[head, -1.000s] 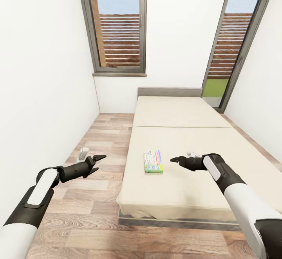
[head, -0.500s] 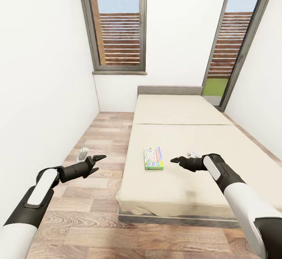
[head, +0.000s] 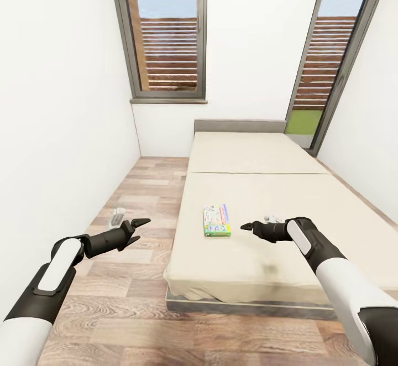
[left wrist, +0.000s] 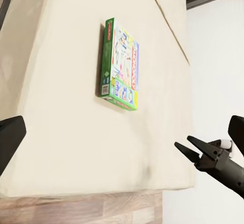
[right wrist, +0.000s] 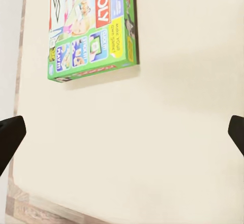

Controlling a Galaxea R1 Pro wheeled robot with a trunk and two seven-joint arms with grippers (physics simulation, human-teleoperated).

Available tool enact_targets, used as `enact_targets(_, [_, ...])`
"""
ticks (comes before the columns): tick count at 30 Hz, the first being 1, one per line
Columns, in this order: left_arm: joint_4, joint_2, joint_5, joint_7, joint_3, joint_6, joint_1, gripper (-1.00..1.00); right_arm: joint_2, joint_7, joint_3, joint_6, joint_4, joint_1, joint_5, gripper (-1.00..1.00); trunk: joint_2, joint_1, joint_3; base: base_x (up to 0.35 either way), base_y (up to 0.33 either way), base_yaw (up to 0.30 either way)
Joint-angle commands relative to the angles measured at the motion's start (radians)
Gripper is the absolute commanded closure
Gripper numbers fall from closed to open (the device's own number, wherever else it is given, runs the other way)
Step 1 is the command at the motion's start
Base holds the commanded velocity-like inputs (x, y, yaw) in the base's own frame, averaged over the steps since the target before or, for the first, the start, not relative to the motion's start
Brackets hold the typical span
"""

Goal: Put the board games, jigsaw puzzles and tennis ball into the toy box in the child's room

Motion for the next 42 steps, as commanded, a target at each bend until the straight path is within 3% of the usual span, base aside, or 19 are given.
enact_targets(1, [-0.002, -0.001, 0.001, -0.001, 0.001, 0.003, 0.0, -1.0, -0.001, 0.006, 0.004, 0.001, -0.001, -0.001, 0.006, -1.0, 0.0, 0.0, -0.001, 0.0, 0.0, 0.0])
enact_targets(12, [-0.009, -0.008, -0.001, -0.003, -0.015, -0.002, -0.001, -1.0, -0.001, 0.007, 0.003, 0.001, -0.008, 0.0, 0.006, -1.0, 0.0, 0.0, -0.001, 0.055, 0.0, 0.0])
enact_targets(33, [0.043, -0.009, -0.008, -0.003, -0.029, -0.025, -0.007, -1.0, -0.001, 0.006, 0.003, 0.003, -0.004, -0.001, 0.004, -1.0, 0.0, 0.0, -0.001, 0.302, 0.0, 0.0])
enact_targets(42, [0.086, -0.01, -0.067, -0.004, -0.029, -0.059, -0.01, -1.0, 0.0, -0.001, 0.003, 0.004, 0.011, -0.003, 0.002, -1.0, 0.0, 0.0, -0.001, 0.249, 0.0, 0.0])
